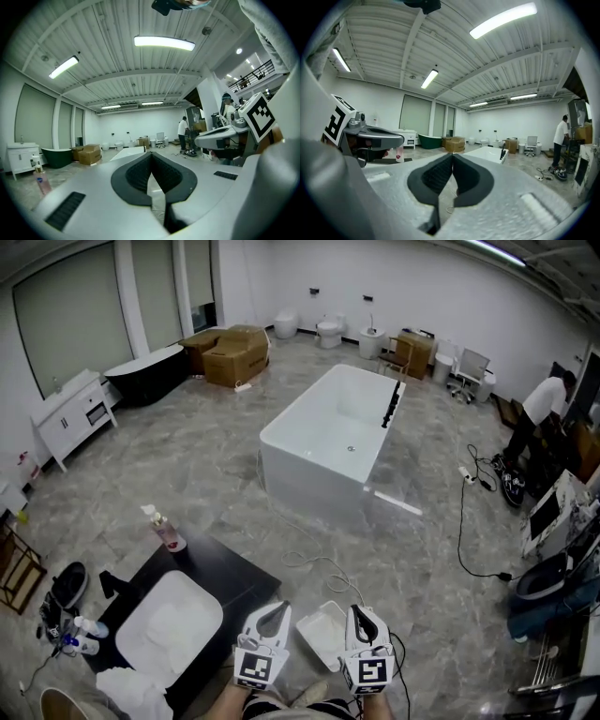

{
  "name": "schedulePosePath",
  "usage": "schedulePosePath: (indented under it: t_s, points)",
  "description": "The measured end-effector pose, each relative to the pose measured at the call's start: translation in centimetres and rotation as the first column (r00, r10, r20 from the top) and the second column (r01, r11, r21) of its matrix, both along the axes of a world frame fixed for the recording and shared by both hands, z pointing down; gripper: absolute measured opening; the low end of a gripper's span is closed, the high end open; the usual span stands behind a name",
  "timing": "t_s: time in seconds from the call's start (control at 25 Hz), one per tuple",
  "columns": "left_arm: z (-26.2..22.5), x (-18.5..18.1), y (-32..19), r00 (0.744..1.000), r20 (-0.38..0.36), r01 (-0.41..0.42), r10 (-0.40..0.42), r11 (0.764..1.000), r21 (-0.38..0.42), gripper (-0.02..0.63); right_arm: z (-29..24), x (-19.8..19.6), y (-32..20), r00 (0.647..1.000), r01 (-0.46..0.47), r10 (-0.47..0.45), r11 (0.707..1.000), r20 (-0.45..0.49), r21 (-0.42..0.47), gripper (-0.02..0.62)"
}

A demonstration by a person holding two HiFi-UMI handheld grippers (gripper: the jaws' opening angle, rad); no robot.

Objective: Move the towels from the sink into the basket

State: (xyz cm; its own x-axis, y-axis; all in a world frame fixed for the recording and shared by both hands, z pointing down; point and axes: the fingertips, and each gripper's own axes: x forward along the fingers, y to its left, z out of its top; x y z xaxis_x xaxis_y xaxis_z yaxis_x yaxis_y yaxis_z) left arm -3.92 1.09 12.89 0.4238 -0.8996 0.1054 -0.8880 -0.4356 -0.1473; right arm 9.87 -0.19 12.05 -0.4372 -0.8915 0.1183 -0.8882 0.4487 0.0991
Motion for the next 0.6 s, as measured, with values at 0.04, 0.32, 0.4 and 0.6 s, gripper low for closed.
schedulePosePath:
  t_s: [0.04,0.32,0.4,0.6]
  points:
    - [-0.4,-1.1,0.0,1.0,0.002,0.019,-0.019,1.0,0.003,0.009,-0.4,-1.4,-0.2,1.0,0.027,-0.027,1.0,0.005,0.006,0.002]
    - [-0.7,-9.2,0.8,0.984,0.006,0.177,-0.177,0.984,0.004,0.009,-0.7,-12.1,-0.9,0.97,0.243,-0.243,0.97,0.022,0.014,0.002]
    - [-0.4,-11.9,1.4,0.973,0.006,0.232,-0.232,0.973,-0.002,0.009,-0.4,-15.4,-0.6,0.95,0.31,-0.31,0.951,0.024,0.013,0.002]
    - [0.7,-19.6,3.9,0.927,0.011,0.374,-0.374,0.927,-0.025,0.009,0.1,-23.9,0.3,0.894,0.448,-0.448,0.894,0.029,0.003,0.002]
